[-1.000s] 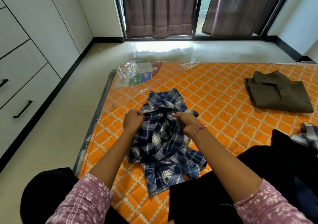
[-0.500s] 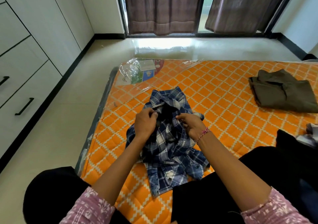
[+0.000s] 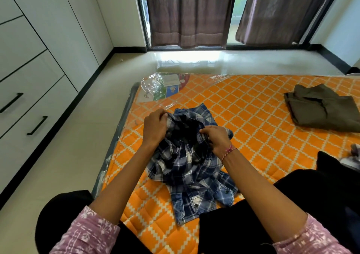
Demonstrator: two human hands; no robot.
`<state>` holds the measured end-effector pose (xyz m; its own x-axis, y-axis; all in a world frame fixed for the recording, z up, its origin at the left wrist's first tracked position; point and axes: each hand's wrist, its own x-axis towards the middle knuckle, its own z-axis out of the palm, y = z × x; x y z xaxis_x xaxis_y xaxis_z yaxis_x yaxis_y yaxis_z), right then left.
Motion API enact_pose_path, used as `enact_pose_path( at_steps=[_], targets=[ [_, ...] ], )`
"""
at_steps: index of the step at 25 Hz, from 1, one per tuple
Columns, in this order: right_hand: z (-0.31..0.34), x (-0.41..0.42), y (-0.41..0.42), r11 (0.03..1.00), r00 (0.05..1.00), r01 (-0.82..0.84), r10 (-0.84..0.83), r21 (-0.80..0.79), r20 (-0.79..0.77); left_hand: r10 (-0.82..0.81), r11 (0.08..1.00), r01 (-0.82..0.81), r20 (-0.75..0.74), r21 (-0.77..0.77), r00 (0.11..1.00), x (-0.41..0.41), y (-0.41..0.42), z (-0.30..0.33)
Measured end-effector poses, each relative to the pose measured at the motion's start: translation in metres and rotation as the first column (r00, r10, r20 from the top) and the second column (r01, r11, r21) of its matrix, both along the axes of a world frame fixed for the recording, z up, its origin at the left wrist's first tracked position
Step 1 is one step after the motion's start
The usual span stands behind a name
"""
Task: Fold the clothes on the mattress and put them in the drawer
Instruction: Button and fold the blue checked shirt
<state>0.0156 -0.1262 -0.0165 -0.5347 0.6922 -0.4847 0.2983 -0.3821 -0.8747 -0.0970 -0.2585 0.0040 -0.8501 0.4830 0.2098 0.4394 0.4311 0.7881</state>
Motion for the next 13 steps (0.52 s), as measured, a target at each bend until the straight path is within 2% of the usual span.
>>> enact_pose_path(
  at_steps=[2,3,4,5,6,7,8,9,11,12,13],
  targets=[
    [0.003,-0.002,0.004,1.000,1.000,0.005,-0.005,0.026,-0.017,0.109,0.994,-0.103,-0.171,0.041,0.979,-0.012,0.009,0.017],
    [0.006,-0.003,0.006,0.999,1.000,0.008,-0.007,0.047,-0.020,0.144,0.989,-0.138,-0.202,0.043,0.969,-0.017,0.014,0.024],
    [0.009,-0.005,0.008,0.998,1.000,0.016,-0.014,0.066,-0.027,0.159,0.987,-0.153,-0.160,0.048,0.974,-0.019,0.021,0.031],
    [0.011,-0.007,0.011,0.996,0.999,0.027,-0.024,0.082,-0.036,0.171,0.983,-0.170,-0.013,0.066,0.985,-0.022,0.027,0.038],
    [0.013,-0.010,0.012,0.994,0.998,0.034,-0.029,0.101,-0.046,0.161,0.976,-0.188,0.218,0.112,0.963,-0.022,0.032,0.047],
    [0.015,-0.013,0.014,0.991,0.998,0.034,-0.027,0.129,-0.053,0.119,0.956,-0.228,0.468,0.183,0.876,-0.022,0.035,0.057],
    [0.017,-0.015,0.014,0.985,0.998,0.026,-0.016,0.172,-0.059,0.057,0.937,-0.270,0.663,0.223,0.747,-0.023,0.036,0.065],
    [0.019,-0.016,0.013,0.968,0.998,0.008,0.008,0.250,-0.060,-0.009,0.941,-0.258,0.778,0.219,0.629,-0.027,0.034,0.071],
    [0.023,-0.016,0.009,0.886,0.994,-0.068,0.102,0.460,-0.048,-0.087,0.977,-0.123,0.860,0.171,0.503,-0.034,0.030,0.078],
    [0.024,-0.016,0.006,0.824,0.980,-0.140,0.193,0.550,-0.041,-0.102,0.985,-0.077,0.869,0.158,0.484,-0.038,0.027,0.078],
    [0.023,-0.015,0.002,0.752,0.952,-0.231,0.306,0.618,-0.018,-0.101,0.988,-0.049,0.857,0.145,0.504,-0.041,0.026,0.075]
  ],
)
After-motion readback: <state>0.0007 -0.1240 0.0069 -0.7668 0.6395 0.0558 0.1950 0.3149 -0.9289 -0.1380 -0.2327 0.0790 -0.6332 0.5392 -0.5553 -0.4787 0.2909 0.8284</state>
